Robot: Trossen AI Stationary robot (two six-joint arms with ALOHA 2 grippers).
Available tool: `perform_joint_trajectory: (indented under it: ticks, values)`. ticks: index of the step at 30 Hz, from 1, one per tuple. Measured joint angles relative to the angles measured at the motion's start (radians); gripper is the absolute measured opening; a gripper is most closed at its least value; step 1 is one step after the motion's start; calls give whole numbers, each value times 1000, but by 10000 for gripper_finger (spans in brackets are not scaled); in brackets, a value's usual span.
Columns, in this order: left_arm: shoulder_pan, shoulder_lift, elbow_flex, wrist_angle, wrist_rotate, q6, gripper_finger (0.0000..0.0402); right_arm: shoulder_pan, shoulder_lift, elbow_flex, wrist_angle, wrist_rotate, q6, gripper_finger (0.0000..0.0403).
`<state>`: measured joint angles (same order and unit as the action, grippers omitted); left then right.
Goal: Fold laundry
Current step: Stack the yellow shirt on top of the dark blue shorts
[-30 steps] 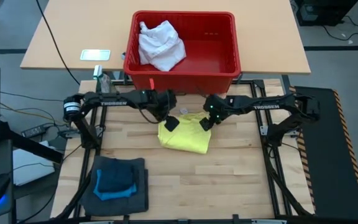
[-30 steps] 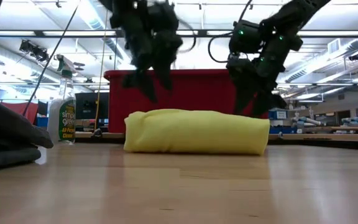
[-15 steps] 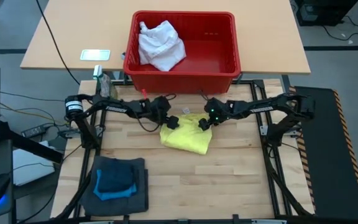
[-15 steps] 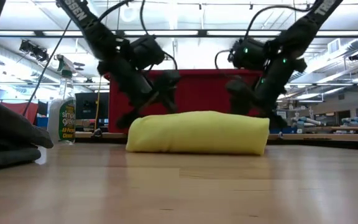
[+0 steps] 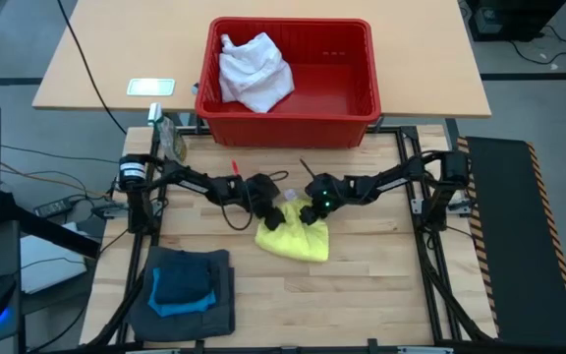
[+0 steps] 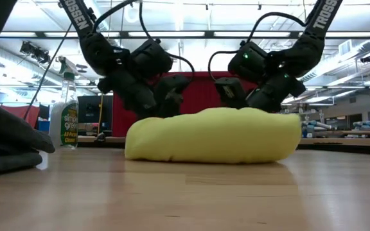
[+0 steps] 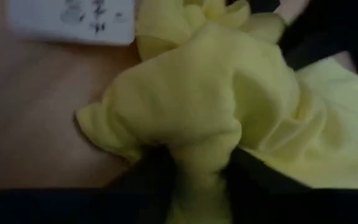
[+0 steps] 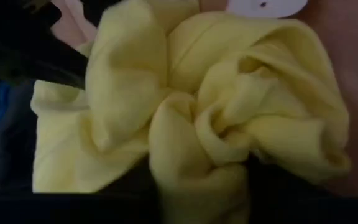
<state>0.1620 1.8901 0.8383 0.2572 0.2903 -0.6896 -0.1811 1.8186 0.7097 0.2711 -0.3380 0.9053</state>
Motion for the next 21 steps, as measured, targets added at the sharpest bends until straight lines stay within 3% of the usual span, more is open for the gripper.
perform_joint_trajectory:
  ticks: [4,10,15,21]
  values:
    - [-11,32,0,57,37,-51,29,19,7,-1,17,-28,59,44]
    - [-1,-64,-8,-5,76,-99,24,28,-63,-10,18,-56,203,43]
    - [-9,-294,-6,-171,92,-147,24,64,-183,-7,164,-54,300,43]
    - [-93,-587,-5,-415,20,-259,24,155,-217,55,227,40,363,43]
